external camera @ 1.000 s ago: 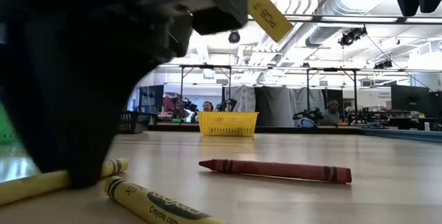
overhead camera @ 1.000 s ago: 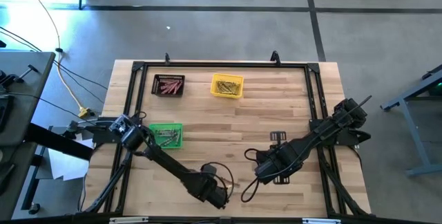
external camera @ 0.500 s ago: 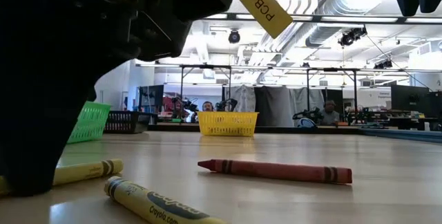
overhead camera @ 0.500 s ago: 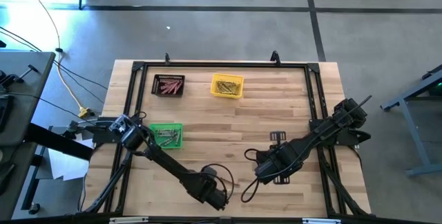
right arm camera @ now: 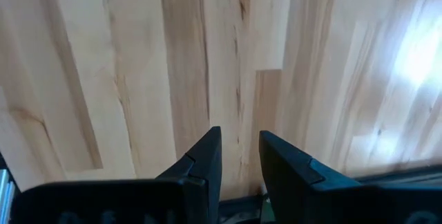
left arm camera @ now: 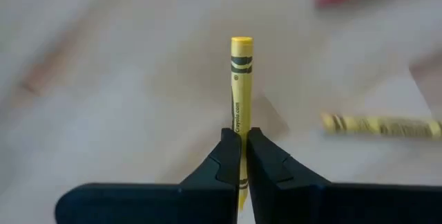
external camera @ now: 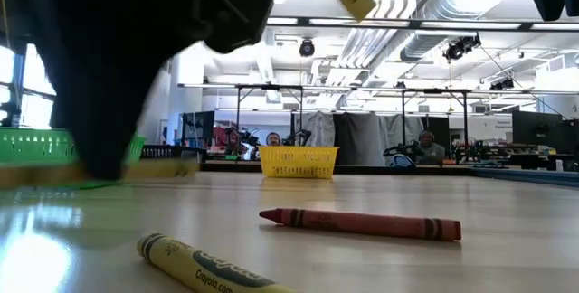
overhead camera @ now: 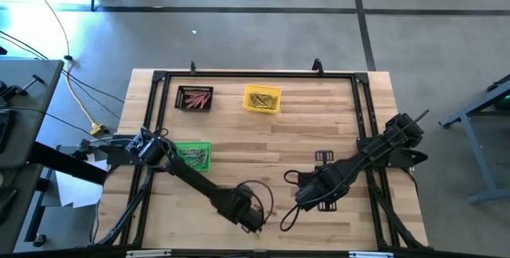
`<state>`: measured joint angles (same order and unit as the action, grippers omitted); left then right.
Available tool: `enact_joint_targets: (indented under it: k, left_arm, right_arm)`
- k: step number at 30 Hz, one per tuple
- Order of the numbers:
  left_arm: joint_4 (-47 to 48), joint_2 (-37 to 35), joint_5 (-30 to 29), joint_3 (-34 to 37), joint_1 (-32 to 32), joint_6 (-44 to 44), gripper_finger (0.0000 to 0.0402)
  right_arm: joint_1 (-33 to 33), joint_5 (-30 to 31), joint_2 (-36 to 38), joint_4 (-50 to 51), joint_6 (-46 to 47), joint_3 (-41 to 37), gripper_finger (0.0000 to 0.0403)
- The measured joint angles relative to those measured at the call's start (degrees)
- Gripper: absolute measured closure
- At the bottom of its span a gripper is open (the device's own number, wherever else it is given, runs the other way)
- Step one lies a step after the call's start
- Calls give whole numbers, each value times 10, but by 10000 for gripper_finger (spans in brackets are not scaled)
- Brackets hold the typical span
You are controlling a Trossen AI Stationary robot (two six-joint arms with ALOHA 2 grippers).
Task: Sort crayons
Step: Put the yellow crayon into the yellow bin
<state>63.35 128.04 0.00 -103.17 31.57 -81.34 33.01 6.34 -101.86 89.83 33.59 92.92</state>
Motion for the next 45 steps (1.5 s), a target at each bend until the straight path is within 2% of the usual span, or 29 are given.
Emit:
enact_joint_targets:
  k: [8,19,23,27,29,37,40,45]
  left_arm:
    - [3,-36,-111,-1,-72,147,401]
    - [-22,-55,-249,-2,-263,423,401]
    - [-98,-55,-235,0,-342,541,401]
    - [-164,-55,-173,0,-412,629,401]
    - [-176,-55,-154,0,-441,656,401]
    - [-184,-55,-151,0,-522,737,401]
    - [-196,-55,-148,0,-538,757,401]
    - [-227,-55,-100,0,-555,767,394]
  right_arm:
    - [-20,-5,20,1,2,0,320]
    - [-83,6,58,1,4,0,320]
    - [-130,45,78,1,-16,0,320]
    - [-191,73,103,1,-38,0,320]
    - [-219,92,110,2,-48,0,320]
    - [-308,124,112,1,-81,0,320]
    - [-327,127,112,-1,-82,0,320]
    - [-342,127,107,-8,-82,0,320]
